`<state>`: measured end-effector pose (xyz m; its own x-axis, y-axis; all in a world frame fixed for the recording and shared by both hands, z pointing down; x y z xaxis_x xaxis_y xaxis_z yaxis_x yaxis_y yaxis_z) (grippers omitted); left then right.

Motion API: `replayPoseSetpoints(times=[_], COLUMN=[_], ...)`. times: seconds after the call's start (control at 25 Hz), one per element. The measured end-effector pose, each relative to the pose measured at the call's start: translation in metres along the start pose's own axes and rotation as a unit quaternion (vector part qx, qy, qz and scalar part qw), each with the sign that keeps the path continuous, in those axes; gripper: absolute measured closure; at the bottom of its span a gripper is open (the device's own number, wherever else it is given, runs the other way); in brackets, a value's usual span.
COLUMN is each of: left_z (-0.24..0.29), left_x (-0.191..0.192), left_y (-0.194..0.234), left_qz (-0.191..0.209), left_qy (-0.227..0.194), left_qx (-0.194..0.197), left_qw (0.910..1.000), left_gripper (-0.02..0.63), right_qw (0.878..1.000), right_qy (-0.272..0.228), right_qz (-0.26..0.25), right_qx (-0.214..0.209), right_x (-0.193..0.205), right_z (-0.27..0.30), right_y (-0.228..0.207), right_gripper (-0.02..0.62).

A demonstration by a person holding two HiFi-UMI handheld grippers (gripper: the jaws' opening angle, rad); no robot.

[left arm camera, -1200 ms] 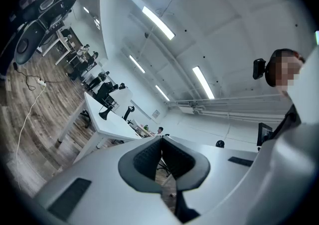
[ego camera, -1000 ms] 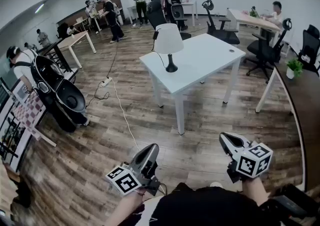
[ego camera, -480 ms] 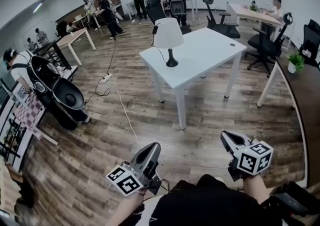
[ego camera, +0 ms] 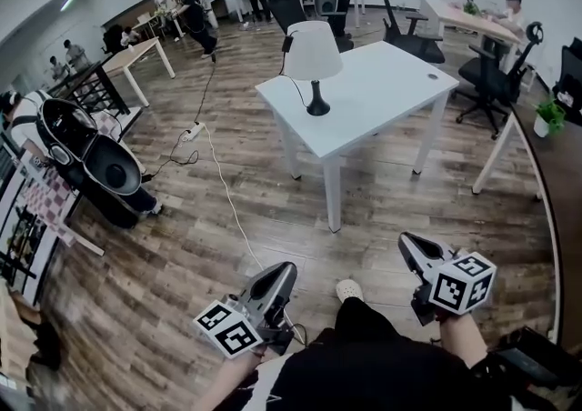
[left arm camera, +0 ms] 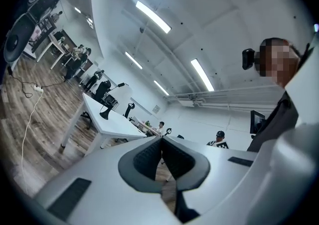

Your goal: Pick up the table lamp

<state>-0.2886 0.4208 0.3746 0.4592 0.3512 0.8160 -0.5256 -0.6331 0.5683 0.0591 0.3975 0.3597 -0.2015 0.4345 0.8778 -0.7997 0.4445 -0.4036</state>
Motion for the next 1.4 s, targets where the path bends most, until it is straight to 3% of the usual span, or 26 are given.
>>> replayPoseSetpoints(times=[0.24, 0.56, 0.92, 1.4], left_z=[0.034, 0.09, 0.143, 0.2], left_x=[-0.017, -0.048, -0.083, -0.096], left_y=[0.023, 0.066, 0.113, 0.149], left_qz=[0.016, 0.029, 0.032, 0.029], left_qy=[0.015, 0.005, -0.026, -0.048], left_qx=[-0.013, -0.027, -0.057, -0.071], left_qw=[0.9997, 0.9992, 0.9975, 0.9959], left_gripper=[0.591, 0.591, 0.591, 0.591], right_qw=[1.0, 0.999, 0.997, 0.996], right_qy=[0.009, 0.015, 0.007, 0.01], right_qz=[-0.014, -0.028, -0.054, -0.06], right_qx=[-0.014, -0.036, -0.052, -0.063], right_x=[-0.027, -0.07, -0.123, -0.157], right_z=[0.046, 0.115, 0.174, 0.222], right_y=[-0.022, -0.063, -0.113, -0.164], right_gripper=[0.58, 0.58, 0.58, 0.58])
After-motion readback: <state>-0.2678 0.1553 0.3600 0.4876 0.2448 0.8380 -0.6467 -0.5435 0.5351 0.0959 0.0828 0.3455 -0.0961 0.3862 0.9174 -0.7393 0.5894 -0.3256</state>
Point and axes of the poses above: the fingertips, and each gripper's own axes: z forward along the fingers, y to its left, x out of its underside, the point moved 10 cm from there along -z, backward along the fingers, and after that the axes turned 2 degrees about -y, right-handed, at the moved point
